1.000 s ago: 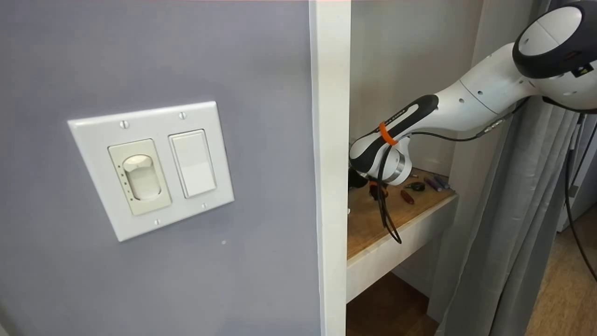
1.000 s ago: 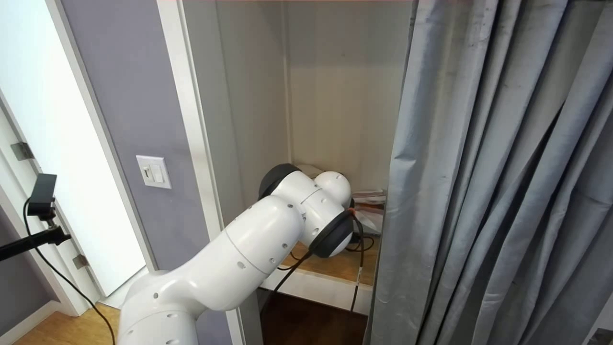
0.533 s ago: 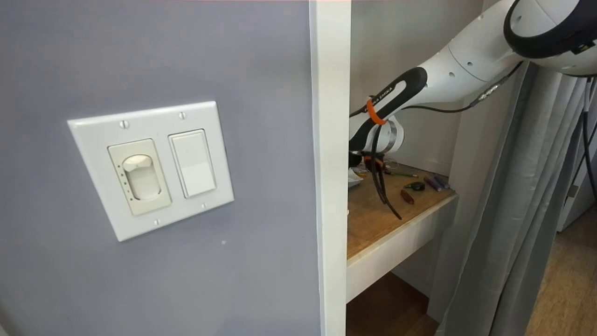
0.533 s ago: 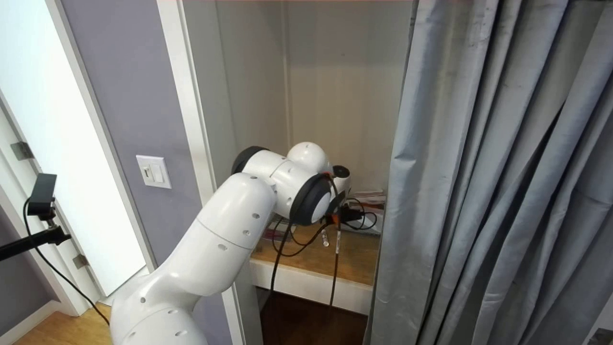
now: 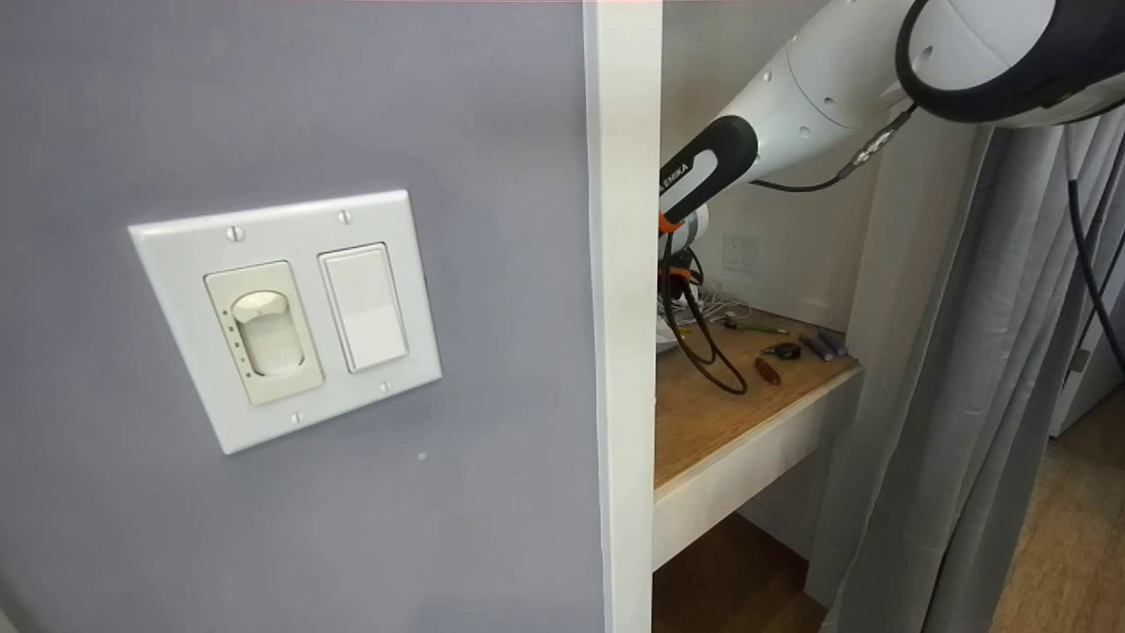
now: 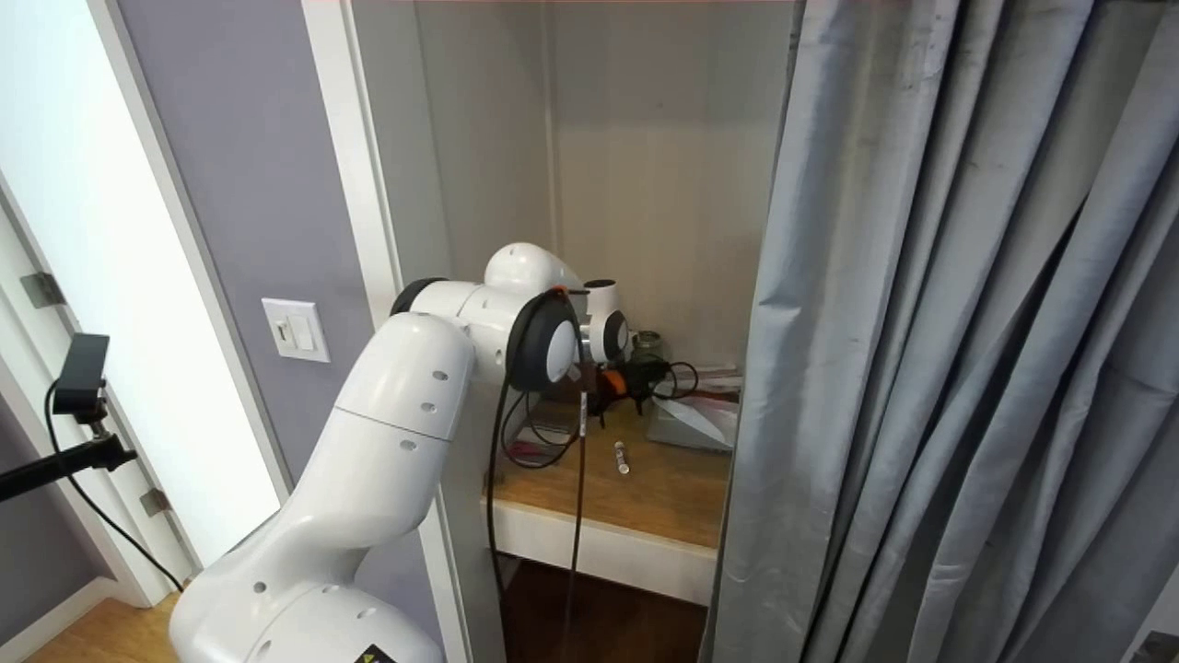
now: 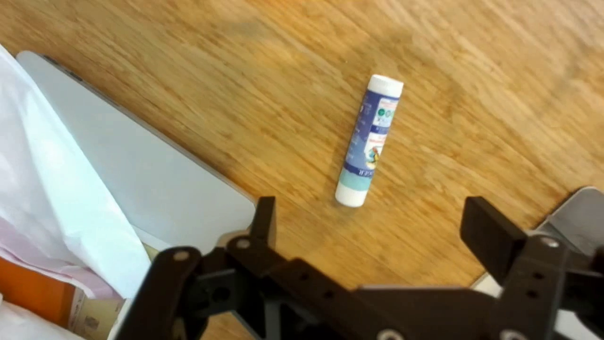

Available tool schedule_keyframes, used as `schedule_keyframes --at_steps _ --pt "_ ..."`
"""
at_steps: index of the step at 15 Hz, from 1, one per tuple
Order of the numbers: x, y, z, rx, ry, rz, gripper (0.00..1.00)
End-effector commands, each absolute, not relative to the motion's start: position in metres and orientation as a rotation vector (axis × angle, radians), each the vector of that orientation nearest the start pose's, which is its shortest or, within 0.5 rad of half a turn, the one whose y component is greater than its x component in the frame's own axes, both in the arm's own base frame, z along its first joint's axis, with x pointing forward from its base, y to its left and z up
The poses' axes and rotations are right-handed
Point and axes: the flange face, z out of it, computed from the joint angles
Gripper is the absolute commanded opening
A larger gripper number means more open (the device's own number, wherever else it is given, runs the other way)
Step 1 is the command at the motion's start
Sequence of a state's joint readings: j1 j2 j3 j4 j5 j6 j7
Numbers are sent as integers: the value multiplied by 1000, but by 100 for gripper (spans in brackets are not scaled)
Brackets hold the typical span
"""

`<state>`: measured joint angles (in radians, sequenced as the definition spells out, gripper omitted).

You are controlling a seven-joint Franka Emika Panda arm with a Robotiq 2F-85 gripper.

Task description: Move the white object forward and put it upright

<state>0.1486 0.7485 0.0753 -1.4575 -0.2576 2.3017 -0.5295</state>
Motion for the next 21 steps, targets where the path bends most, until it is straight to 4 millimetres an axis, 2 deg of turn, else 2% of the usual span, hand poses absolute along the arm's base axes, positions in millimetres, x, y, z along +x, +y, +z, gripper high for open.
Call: schedule_keyframes --at_steps 1,2,3,5,10,12,14,16,19,21 --pt "716 164 232 -3153 -1397 98 100" --pt "715 164 228 -3197 -1382 163 100" --pt "709 164 235 -3101 -1410 79 100" --pt "707 170 229 -3104 -1410 100 100" --pt "709 165 231 -3107 -1398 96 100" --pt "709 171 232 -3103 -1480 109 100" --pt "709 179 233 -3100 -1562 179 100" --pt "707 186 229 -3130 -1563 312 100" --pt "705 196 221 -3154 -1480 532 100" --pt "708 203 215 -3171 -1448 566 100"
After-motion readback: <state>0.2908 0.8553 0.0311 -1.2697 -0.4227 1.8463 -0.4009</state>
